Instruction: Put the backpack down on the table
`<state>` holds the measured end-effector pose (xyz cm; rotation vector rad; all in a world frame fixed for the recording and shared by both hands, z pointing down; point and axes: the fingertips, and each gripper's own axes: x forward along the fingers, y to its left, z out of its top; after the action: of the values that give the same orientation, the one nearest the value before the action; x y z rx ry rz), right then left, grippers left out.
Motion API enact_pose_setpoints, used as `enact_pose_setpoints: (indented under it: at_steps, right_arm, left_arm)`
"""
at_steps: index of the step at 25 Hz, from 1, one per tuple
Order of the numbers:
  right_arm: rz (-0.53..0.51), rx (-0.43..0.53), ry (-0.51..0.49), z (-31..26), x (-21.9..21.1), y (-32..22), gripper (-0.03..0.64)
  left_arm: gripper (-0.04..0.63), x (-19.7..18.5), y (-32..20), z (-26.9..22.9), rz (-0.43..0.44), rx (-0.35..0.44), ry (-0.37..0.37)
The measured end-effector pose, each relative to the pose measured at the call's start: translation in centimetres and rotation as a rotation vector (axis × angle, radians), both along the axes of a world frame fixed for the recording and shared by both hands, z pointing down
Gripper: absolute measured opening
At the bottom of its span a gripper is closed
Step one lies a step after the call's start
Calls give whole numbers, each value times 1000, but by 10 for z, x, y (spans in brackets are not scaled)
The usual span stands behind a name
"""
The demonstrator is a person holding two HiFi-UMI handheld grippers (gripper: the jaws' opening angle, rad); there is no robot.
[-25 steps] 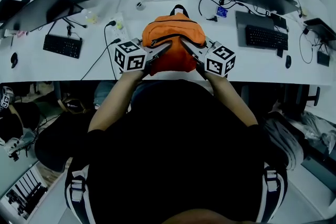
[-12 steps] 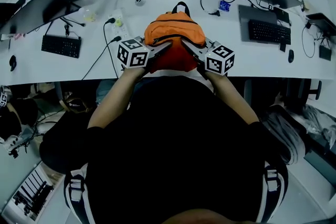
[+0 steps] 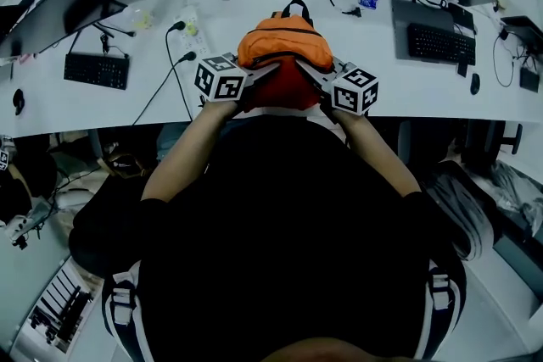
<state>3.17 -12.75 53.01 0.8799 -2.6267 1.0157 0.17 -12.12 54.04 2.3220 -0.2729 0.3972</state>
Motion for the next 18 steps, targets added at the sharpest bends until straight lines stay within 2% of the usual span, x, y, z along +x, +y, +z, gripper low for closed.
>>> enact_pose_setpoints:
  at_steps: [18]
  right_arm:
    - [15, -101, 17, 48, -4, -8, 29]
  left_arm:
    - [31, -4, -9, 50, 8, -101, -20]
